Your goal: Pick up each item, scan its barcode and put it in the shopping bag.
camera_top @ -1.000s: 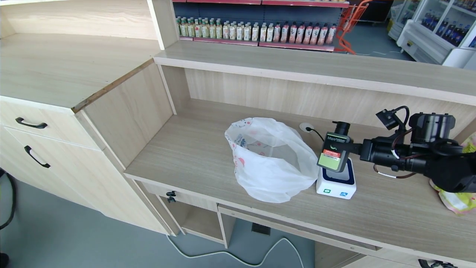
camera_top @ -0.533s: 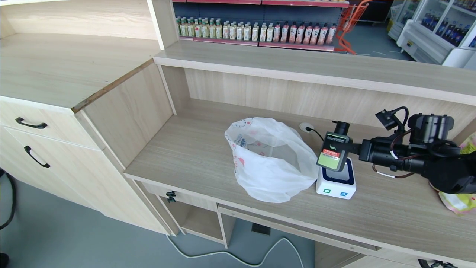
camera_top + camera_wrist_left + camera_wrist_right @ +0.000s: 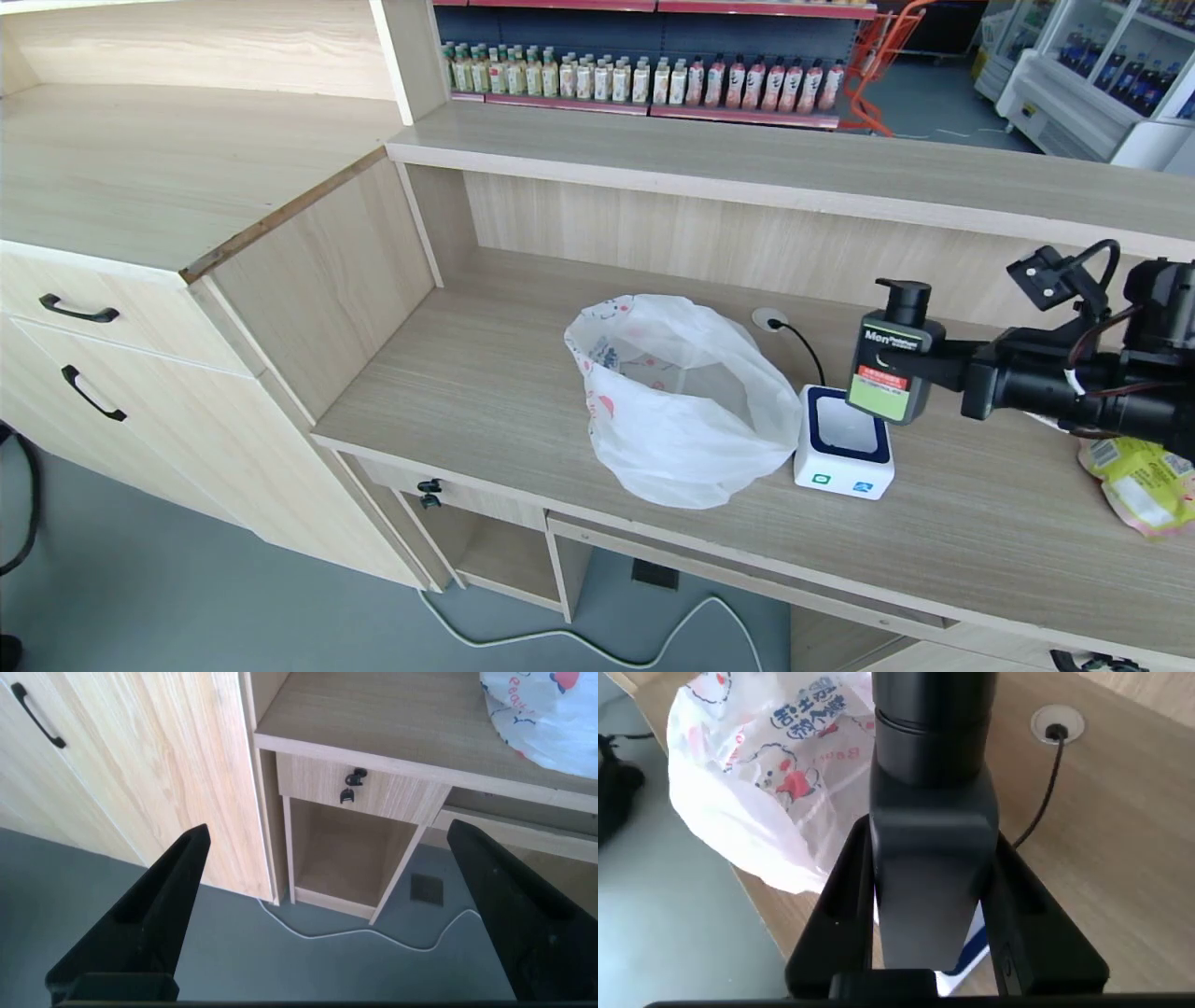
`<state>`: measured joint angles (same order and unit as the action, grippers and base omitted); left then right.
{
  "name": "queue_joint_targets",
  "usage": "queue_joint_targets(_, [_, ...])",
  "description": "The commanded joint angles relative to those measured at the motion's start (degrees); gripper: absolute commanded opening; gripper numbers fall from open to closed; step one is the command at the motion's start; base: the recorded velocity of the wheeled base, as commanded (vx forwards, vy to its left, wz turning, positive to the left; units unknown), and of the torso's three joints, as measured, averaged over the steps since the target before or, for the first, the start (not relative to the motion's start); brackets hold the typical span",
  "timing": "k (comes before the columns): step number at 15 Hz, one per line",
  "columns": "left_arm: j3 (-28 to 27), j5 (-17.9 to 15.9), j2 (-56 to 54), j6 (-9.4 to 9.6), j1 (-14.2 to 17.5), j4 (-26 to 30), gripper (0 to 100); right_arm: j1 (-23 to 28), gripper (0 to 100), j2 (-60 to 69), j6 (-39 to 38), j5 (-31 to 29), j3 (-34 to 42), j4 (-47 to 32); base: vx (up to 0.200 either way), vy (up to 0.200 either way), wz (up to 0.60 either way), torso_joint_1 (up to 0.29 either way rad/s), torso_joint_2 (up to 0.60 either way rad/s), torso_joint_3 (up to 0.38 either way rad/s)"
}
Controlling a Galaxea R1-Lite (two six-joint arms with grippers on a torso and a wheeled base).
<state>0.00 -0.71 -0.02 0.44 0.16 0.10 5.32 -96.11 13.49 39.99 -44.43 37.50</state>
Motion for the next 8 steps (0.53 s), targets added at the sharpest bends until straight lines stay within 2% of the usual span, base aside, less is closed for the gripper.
queue_joint_targets(1, [0.0,0.0,0.0,0.00,0.0,0.0,100,5.5,0,14.5,13.5,-3.4,4.8,-5.9,0.000,0.000,0.00,0.000,0.00,0.000])
queue_joint_targets(2, [0.0,0.0,0.0,0.00,0.0,0.0,100,8.7,0,16.0,21.2,-3.9,4.9,-7.7,0.000,0.000,0.00,0.000,0.00,0.000])
queue_joint_targets(3, [0.0,0.0,0.0,0.00,0.0,0.0,100,10.6,0,16.0,23.4,-3.9,4.9,-7.7,0.000,0.000,0.00,0.000,0.00,0.000])
queue_joint_targets(7, [0.0,0.0,0.0,0.00,0.0,0.0,100,13.1,0,15.0,23.2,-3.8,4.6,-7.4,0.000,0.000,0.00,0.000,0.00,0.000])
queue_joint_targets(8, [0.0,0.0,0.0,0.00,0.0,0.0,100,13.2,0,15.0,23.2,-3.8,4.7,-7.4,0.000,0.000,0.60,0.012,0.01,0.007])
